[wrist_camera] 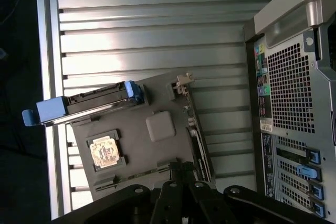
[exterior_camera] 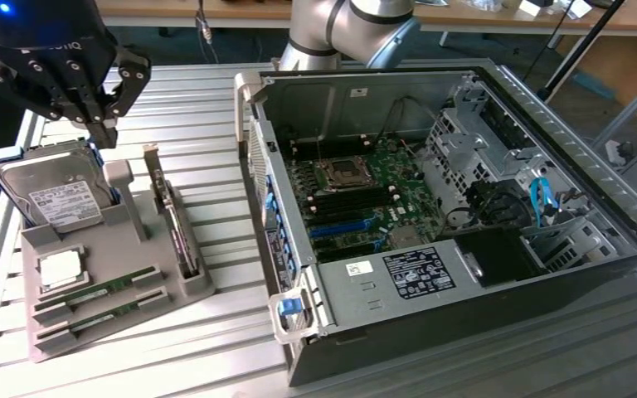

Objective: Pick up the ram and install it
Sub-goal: 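Reach for the ram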

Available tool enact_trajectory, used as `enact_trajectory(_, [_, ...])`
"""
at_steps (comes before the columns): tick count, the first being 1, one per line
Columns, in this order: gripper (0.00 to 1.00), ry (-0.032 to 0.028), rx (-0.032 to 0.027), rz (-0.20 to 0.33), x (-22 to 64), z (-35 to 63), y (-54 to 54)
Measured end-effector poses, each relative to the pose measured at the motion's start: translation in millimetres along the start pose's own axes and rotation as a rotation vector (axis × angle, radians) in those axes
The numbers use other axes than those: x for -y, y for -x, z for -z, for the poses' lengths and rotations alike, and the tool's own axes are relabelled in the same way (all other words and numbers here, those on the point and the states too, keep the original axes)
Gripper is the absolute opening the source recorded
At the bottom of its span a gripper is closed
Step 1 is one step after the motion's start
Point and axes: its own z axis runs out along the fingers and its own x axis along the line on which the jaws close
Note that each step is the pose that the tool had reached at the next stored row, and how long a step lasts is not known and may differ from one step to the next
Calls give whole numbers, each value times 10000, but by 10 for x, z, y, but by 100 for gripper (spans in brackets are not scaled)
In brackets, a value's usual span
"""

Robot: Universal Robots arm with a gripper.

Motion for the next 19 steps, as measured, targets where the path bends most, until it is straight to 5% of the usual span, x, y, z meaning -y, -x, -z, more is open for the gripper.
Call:
enact_trajectory(5, [11, -5, -78, -4, -1, -2, 15])
enact_trajectory(19, [11, -6, -81, -2, 46, 2, -18])
